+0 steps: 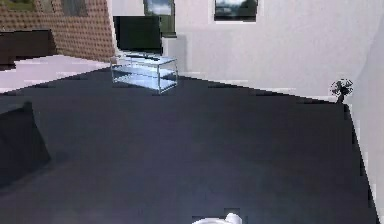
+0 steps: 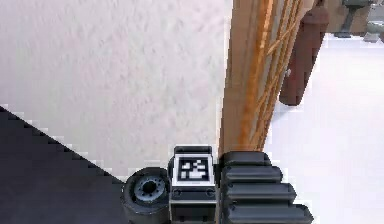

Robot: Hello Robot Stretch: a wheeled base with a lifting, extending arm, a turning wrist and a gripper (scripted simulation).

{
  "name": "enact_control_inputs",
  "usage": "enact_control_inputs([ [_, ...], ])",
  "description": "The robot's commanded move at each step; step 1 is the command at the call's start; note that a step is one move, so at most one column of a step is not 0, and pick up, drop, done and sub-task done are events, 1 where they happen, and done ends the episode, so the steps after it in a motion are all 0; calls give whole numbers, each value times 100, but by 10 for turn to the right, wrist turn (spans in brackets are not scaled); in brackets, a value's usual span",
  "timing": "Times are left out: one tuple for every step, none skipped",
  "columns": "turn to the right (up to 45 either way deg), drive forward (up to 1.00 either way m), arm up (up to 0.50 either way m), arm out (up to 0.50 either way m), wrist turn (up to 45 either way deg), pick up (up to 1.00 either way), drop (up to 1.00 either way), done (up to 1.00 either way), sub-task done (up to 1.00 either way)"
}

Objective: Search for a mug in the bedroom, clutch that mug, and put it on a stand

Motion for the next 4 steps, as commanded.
enact_control_inputs([
  [0,100,0,0,0,0,0,0,0],
  [0,100,0,0,0,0,0,0,0],
  [0,100,0,0,0,0,0,0,0],
  [-30,0,0,0,0,0,0,0,0],
])
